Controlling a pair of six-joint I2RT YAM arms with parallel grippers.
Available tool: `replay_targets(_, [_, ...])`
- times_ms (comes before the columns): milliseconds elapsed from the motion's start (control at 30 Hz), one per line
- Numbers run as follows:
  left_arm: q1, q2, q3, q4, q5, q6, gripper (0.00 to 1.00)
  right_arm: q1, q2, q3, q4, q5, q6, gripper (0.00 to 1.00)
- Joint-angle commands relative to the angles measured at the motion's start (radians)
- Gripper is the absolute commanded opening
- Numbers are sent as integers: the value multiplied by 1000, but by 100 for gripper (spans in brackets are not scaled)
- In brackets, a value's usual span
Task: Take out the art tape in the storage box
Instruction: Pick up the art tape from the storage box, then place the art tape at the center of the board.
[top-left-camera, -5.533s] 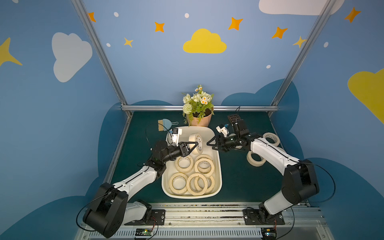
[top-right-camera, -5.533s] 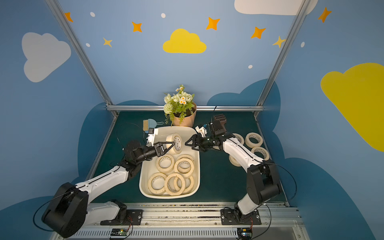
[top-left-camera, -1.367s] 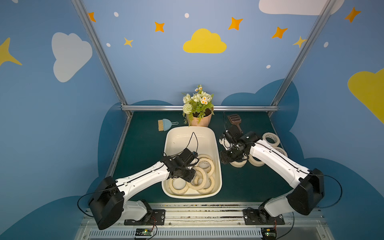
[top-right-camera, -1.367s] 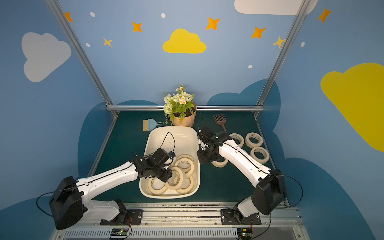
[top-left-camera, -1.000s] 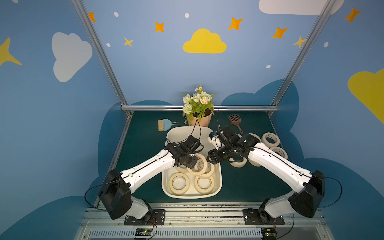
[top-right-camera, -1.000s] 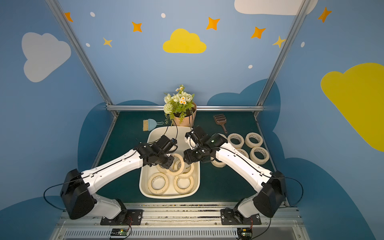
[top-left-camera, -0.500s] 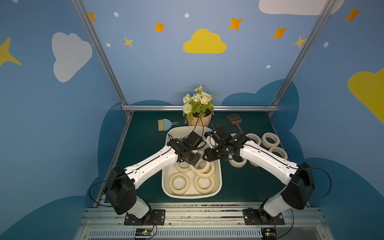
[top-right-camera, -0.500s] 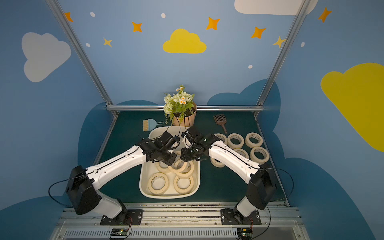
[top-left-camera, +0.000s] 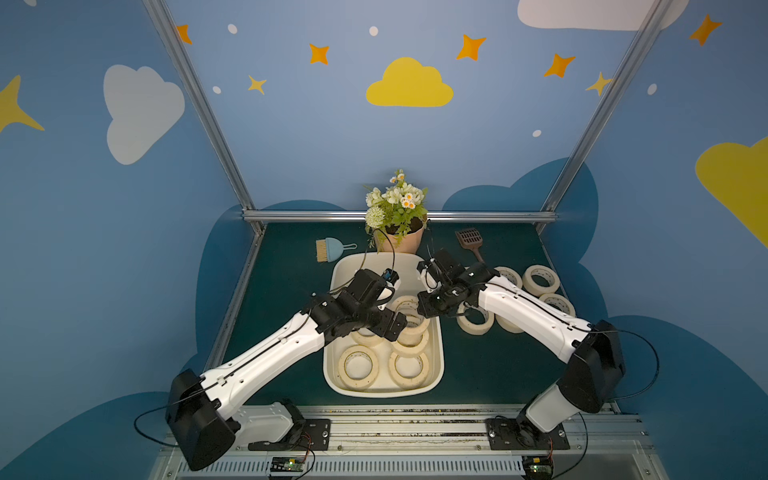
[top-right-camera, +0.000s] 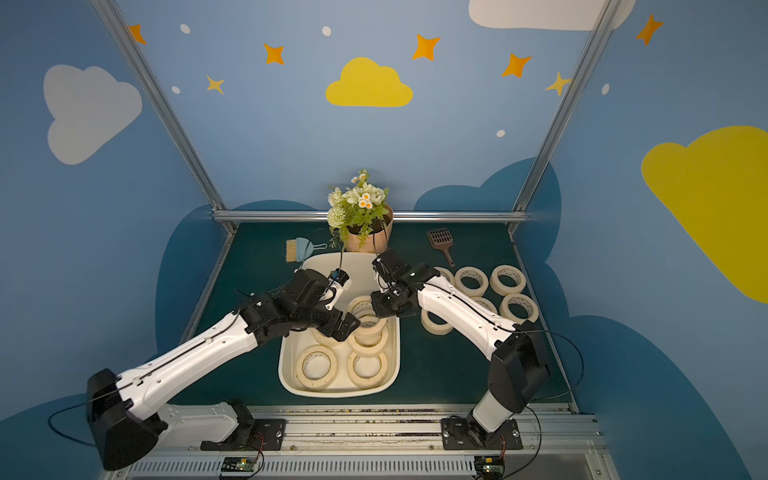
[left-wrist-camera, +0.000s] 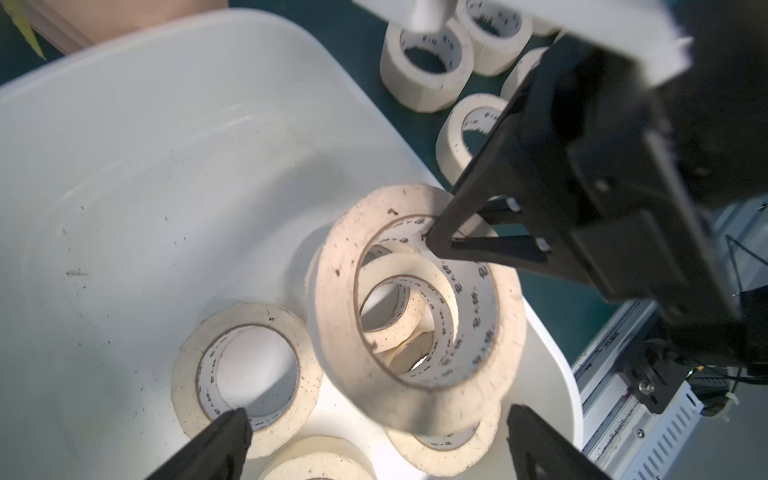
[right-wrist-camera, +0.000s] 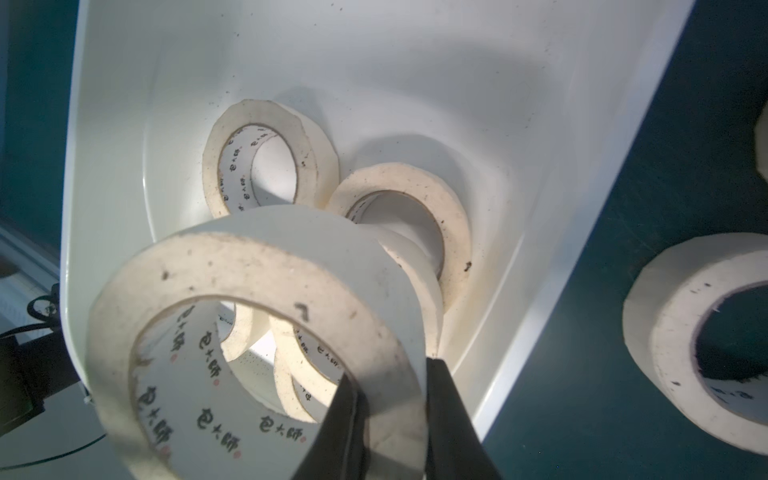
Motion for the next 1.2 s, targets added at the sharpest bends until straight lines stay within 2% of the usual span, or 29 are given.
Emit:
replay_targets(0, [8,-82,-29,69,-3,2,100,-74,-22,72,-57,50,-27,0])
replay_targets(167, [34,-87,-79,72,-20,-5,100,-253,-53,90,-95,134,-88,0])
replay_targets(300, [38,17,-96,116,-9,-16,97,-390,-14,111,-93,167,-136,0])
replay_targets(400, [37,112,-87,152,5,-39,95,-450,79,145,-92,178,-156,0])
replay_targets(533, [47,206,-96,231,68,-53,92,-449,284,301,-168,164,-202,0])
replay_targets(700, [48,301,-47,186,62,-28,90,-395,447,425,-162,162,-222,0])
replay_targets(900, [46,358,-43,146,50,-31,85,-331,515,484,-144,93,-233,0])
replay_targets(1033, [48,348,-59,122,25,-43,81,-289,530,486,-131,32,-240,0])
replay_targets(1167, [51,310,-58,60,-44,-41,81,-295,565,504,-118,-11,-234,0])
